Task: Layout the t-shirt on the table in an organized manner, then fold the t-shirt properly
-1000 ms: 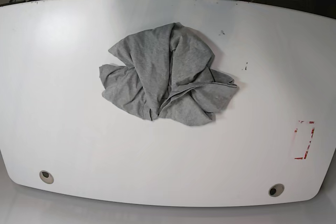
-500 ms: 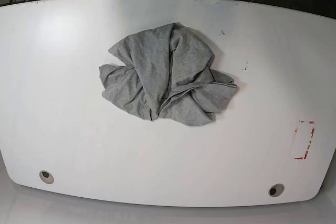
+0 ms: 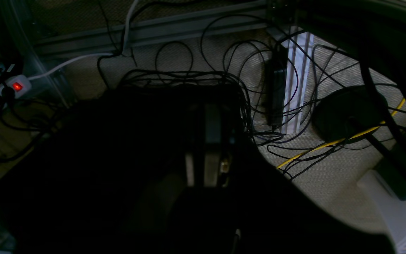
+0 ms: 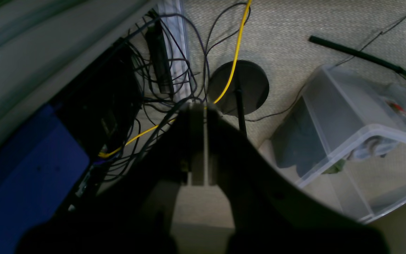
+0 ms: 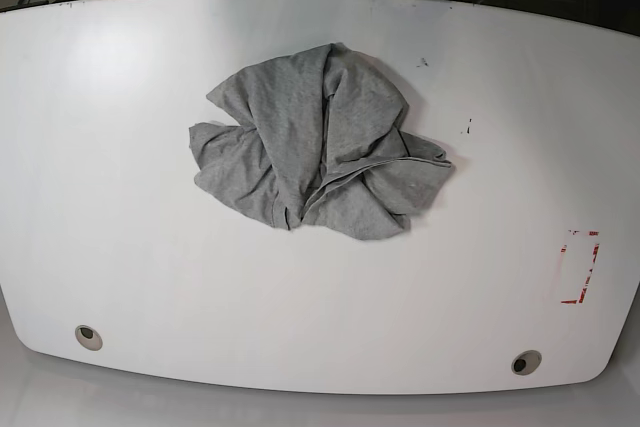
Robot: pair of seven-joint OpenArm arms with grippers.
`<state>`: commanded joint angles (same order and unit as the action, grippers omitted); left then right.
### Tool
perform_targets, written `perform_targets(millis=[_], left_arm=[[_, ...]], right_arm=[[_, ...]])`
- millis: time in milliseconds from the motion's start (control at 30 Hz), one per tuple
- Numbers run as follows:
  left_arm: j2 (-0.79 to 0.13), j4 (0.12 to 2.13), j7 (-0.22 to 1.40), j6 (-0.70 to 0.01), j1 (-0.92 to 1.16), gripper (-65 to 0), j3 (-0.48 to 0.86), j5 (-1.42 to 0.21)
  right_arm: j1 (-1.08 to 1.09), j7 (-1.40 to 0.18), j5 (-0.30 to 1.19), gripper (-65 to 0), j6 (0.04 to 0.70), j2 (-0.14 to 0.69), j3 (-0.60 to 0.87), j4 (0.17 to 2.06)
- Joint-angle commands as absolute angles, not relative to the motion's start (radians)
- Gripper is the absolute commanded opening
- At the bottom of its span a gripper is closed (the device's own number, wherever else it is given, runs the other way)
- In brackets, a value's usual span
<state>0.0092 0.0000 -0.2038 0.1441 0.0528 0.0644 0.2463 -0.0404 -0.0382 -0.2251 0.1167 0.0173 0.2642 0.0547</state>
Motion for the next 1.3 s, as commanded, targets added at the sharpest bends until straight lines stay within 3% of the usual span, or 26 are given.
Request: perform_targets(millis=[633,1300], left_arm=[[0.008,0.000,-0.203,0.143,0.049,-63.9,0.064,0.242],[0.008,0.004,-0.226,0.140,0.059,-64.2,0.062,0.244]], right_arm=[[-0.046,-0.042,-0.226,-64.3,0.116,0.020,0.264,0.066],[-0.136,-0.045,-0.224,-64.8,0.114,0.018,0.262,0.230]])
